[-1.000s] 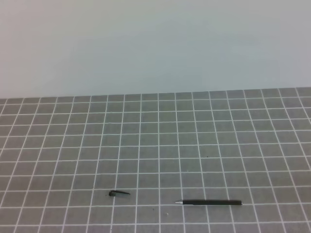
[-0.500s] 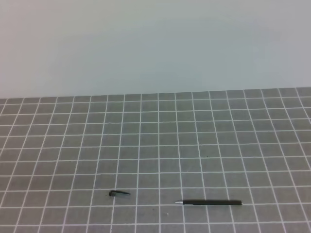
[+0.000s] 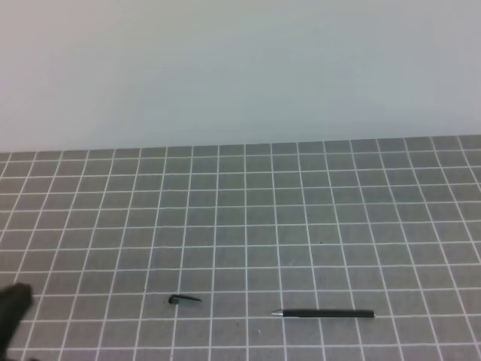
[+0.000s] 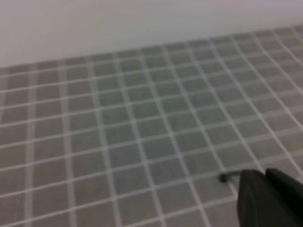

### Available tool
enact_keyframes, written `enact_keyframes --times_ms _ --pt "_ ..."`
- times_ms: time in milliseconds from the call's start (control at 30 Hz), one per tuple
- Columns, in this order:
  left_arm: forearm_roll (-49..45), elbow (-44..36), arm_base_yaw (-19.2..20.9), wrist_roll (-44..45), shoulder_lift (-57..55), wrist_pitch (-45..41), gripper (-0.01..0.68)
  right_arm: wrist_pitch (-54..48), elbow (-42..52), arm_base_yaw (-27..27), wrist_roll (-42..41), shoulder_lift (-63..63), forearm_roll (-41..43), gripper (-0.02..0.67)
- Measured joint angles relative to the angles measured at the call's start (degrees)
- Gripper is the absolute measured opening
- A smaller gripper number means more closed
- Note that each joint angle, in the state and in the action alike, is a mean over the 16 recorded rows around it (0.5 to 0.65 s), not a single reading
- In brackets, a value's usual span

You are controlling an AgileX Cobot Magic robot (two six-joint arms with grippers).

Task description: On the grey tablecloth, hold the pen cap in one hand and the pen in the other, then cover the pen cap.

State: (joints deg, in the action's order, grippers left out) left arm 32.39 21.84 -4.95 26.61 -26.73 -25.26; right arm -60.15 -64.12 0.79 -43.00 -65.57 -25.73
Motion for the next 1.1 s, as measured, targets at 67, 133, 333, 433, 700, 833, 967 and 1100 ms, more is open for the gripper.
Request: enact_keyframes --times_ms 67,133,333,433,700,833,967,1100 --pt "4.0 0.2 0.0 4.2 -0.6 -1.5 -0.002 -3.6 -2.9 1.2 -2.9 -5.5 -1.5 0.003" --pt "7.5 0.4 0.0 8.0 -1.2 -3.0 -0.002 -6.3 -5.6 2.9 -4.9 -10.6 -1.7 0.003" --pt "13.1 0.5 0.0 13.7 -2.6 -5.7 -0.002 -7.6 -11.8 11.1 -6.7 -23.7 2.7 0.003" --pt "14.2 0.5 0.0 14.6 -3.1 -6.1 -0.002 -6.3 -14.0 16.0 -7.2 -28.7 6.7 0.004" --pt "14.6 0.5 0.0 15.3 -3.5 -6.2 -0.002 -3.0 -16.8 24.9 -10.0 -38.3 14.7 0.056" --pt "15.0 0.5 0.0 15.6 -3.4 -5.9 -0.002 -2.0 -17.1 26.3 -11.9 -41.2 16.3 0.140" --pt "15.4 0.5 0.0 15.8 -3.4 -5.4 -0.002 -1.8 -17.3 26.8 -13.7 -43.3 17.1 0.232" --pt "15.7 0.5 0.0 16.0 -3.5 -4.9 -0.003 -1.7 -17.3 27.3 -14.9 -45.0 17.9 0.314"
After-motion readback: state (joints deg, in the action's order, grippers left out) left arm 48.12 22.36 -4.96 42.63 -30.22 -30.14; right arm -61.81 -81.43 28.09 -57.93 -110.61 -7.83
